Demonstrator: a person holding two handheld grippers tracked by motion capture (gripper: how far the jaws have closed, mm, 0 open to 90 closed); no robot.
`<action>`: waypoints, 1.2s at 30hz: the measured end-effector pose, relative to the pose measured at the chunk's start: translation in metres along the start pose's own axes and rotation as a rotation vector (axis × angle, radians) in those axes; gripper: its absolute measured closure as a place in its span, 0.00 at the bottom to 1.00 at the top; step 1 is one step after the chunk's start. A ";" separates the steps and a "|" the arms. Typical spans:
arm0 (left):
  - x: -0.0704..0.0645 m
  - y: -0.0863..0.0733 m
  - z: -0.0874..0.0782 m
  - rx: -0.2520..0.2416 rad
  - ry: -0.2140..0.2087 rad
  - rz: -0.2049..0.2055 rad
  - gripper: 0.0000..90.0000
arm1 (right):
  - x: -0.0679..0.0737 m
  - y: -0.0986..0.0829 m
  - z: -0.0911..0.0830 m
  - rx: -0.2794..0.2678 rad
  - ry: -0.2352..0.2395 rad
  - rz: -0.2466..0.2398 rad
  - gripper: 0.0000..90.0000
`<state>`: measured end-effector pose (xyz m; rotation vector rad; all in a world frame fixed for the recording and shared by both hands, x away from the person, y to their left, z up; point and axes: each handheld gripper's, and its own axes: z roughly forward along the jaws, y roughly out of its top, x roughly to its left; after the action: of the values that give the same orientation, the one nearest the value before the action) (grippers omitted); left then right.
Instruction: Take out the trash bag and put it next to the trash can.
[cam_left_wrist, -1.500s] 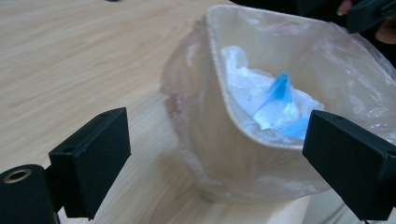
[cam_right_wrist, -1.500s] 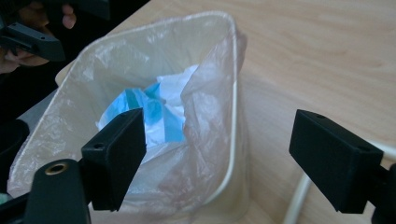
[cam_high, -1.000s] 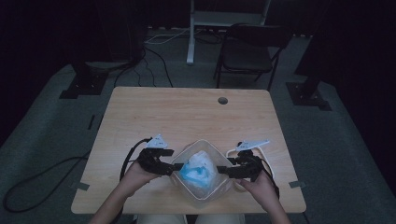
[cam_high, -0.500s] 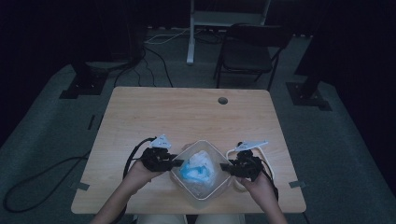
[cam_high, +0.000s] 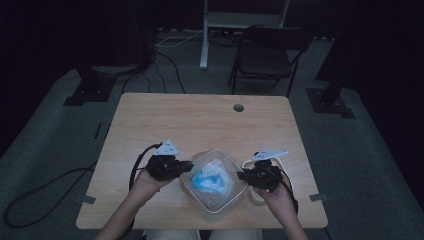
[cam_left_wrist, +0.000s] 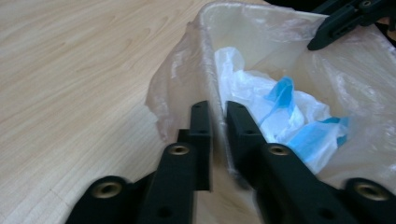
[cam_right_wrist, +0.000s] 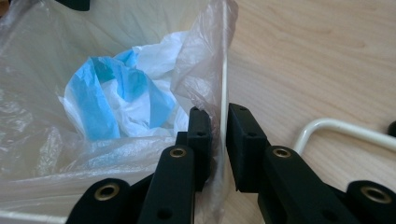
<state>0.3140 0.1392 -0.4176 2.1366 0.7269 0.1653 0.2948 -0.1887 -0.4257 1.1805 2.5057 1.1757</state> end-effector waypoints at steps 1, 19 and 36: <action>-0.001 0.001 -0.001 0.002 0.006 0.004 0.93 | 0.000 0.002 -0.002 -0.009 -0.006 -0.001 0.90; -0.011 0.013 -0.017 -0.083 -0.010 0.040 0.96 | 0.003 0.016 -0.024 -0.114 -0.032 -0.030 0.97; -0.039 0.026 -0.013 -0.148 -0.198 0.100 1.00 | 0.049 0.032 -0.005 -0.142 0.237 -0.159 0.98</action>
<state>0.2890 0.1143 -0.3848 2.0146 0.4789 0.0569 0.2787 -0.1446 -0.3904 0.8346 2.5700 1.4983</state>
